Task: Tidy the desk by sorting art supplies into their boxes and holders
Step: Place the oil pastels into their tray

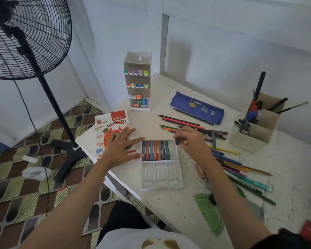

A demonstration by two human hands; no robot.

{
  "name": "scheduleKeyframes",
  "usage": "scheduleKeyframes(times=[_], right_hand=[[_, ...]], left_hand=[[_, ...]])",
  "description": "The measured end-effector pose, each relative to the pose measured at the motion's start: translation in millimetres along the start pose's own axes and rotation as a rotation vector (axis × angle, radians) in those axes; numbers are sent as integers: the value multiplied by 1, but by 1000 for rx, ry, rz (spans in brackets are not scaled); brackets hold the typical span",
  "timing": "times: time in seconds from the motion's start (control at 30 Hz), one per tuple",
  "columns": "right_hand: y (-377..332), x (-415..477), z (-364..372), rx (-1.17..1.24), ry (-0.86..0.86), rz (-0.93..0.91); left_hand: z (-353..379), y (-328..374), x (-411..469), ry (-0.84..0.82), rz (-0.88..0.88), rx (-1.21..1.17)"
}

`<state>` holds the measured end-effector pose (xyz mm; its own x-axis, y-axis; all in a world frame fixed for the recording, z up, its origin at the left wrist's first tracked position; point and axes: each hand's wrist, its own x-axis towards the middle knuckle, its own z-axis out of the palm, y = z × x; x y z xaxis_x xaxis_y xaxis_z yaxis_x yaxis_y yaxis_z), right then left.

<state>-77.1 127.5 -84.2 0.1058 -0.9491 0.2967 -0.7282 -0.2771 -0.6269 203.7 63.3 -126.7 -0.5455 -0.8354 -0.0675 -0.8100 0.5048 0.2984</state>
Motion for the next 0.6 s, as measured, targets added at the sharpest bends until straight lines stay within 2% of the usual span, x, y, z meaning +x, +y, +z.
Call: scheduleKeyframes(times=[0.23, 0.37, 0.5, 0.6], right_hand=[[-11, -12, 17, -123, -101, -40], [-15, -13, 23, -230, -234, 5], [-18, -20, 22, -264, -152, 73], [-15, -27, 25, -366, -90, -23]], left_hand=[[-1, 1, -2, -4, 0, 2], [-1, 2, -1, -4, 1, -2], [-1, 1, -1, -11, 0, 9], [-1, 1, -1, -11, -2, 13]])
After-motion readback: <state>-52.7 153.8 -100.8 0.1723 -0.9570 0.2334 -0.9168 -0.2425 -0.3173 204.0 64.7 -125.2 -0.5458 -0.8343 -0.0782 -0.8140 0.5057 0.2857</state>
